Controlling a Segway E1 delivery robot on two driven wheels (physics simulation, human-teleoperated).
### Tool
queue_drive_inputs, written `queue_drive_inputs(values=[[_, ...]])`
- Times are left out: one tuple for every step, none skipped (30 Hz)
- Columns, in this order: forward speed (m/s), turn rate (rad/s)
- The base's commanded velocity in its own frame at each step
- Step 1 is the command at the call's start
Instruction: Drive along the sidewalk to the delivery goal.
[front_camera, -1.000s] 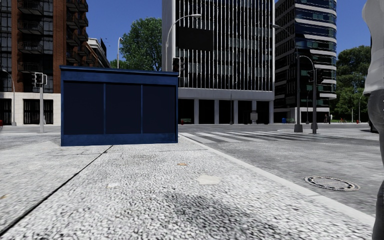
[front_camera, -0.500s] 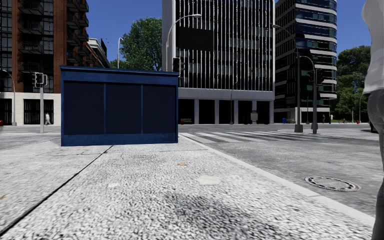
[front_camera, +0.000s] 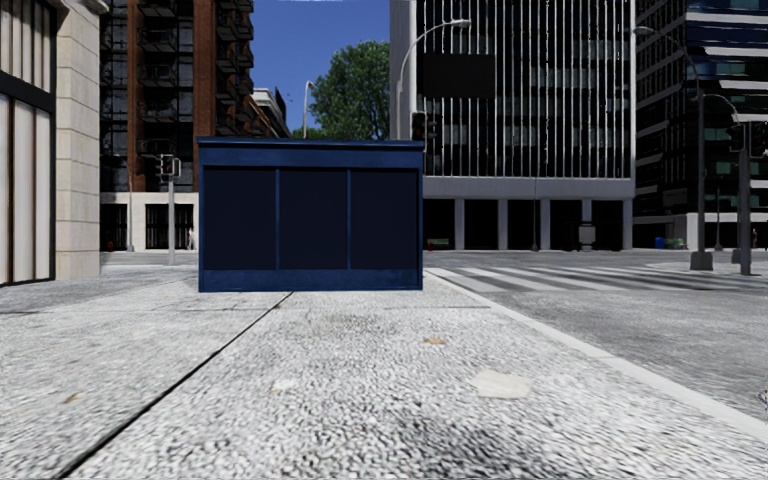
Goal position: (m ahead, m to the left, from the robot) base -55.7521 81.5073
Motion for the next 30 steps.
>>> queue_drive_inputs(values=[[2.00,0.52],[2.00,0.52],[2.00,0.52],[2.00,0.52],[2.00,0.52],[2.00,0.52],[2.00,0.52],[2.00,0.52],[2.00,0.52],[2.00,0.52],[2.00,0.52],[2.00,0.52],[2.00,0.52],[2.00,0.52],[2.00,0.52],[2.00,0.52],[2.00,0.52],[2.00,0.52],[2.00,0.52],[2.00,0.52],[2.00,0.52],[2.00,0.52],[2.00,0.52],[2.00,0.52],[2.00,0.52],[2.00,0.52],[2.00,0.52],[2.00,0.52],[2.00,0.52],[2.00,0.52]])
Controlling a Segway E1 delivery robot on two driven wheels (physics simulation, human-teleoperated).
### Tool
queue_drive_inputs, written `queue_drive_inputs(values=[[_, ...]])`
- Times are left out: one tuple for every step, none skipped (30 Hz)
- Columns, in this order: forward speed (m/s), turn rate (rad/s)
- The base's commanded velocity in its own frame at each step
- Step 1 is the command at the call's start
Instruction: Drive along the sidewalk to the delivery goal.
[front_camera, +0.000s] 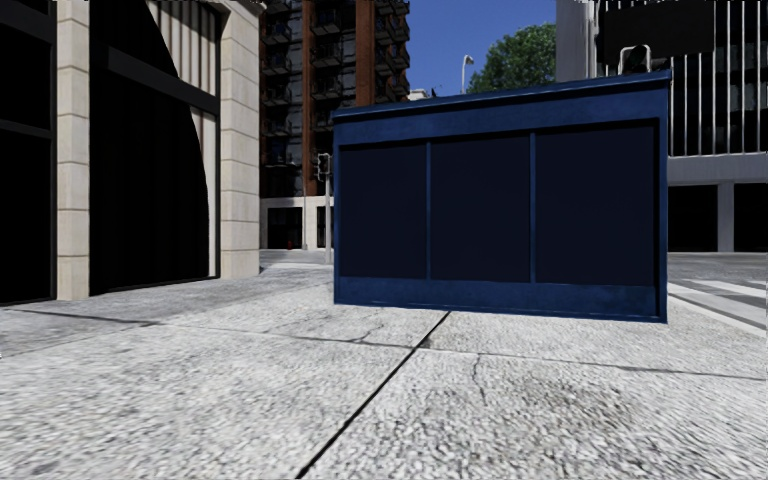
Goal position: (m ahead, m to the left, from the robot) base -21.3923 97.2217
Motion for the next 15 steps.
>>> queue_drive_inputs(values=[[2.00,0.52],[2.00,0.52],[2.00,0.52],[2.00,0.60],[2.00,0.66],[2.00,0.66],[2.00,0.67],[2.00,0.67],[2.00,0.67],[2.00,0.67],[2.00,0.67],[2.00,0.67],[2.00,0.67],[2.00,0.67],[2.00,0.67]])
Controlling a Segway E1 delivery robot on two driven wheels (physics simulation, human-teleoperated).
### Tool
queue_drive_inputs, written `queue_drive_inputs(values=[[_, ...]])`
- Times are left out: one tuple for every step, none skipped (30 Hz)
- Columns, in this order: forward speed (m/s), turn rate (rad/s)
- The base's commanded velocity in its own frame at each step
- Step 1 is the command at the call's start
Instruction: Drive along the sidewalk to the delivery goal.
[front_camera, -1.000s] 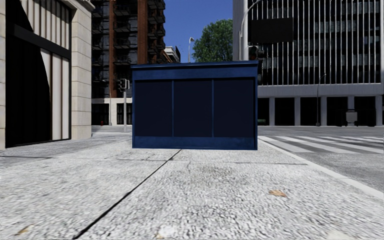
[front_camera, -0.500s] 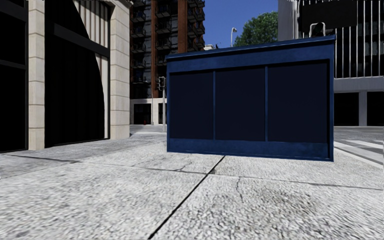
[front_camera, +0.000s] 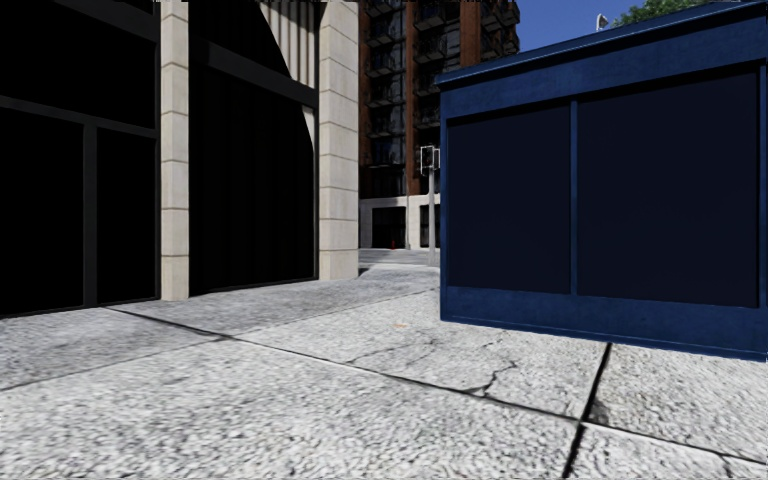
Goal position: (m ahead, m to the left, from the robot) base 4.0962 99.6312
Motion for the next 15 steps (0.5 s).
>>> queue_drive_inputs(values=[[2.00,0.67],[2.00,0.67],[2.00,0.66],[2.00,0.58],[2.00,0.58],[2.00,0.55],[2.00,0.55],[2.00,0.54],[2.00,0.54],[2.00,0.54],[2.00,0.51],[2.00,0.39],[2.00,0.00],[2.00,0.00],[2.00,0.00]])
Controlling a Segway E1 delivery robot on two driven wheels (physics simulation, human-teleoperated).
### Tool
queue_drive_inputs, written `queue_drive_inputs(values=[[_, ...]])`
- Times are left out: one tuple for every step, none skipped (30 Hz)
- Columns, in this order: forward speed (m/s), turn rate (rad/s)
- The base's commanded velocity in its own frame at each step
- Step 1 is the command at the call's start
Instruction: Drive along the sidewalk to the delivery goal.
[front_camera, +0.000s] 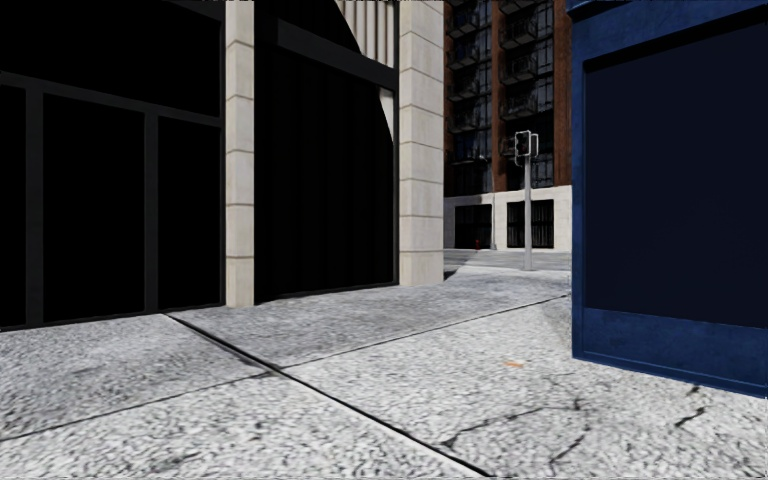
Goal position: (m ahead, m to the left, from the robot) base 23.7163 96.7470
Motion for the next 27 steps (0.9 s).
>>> queue_drive_inputs(values=[[2.00,0.00],[2.00,0.00],[2.00,0.00],[2.00,0.00],[2.00,0.00],[2.00,0.00],[2.00,0.00],[2.00,0.00],[2.00,0.00],[2.00,0.00],[2.00,0.00],[2.00,0.00],[2.00,0.00],[2.00,0.00],[2.00,0.00],[2.00,-0.09],[2.00,-0.17],[2.00,-0.17],[2.00,-0.21],[2.00,-0.23],[2.00,-0.23],[2.00,-0.24],[2.00,-0.24],[2.00,-0.27],[2.00,-0.32],[2.00,-0.37],[2.00,-0.39]])
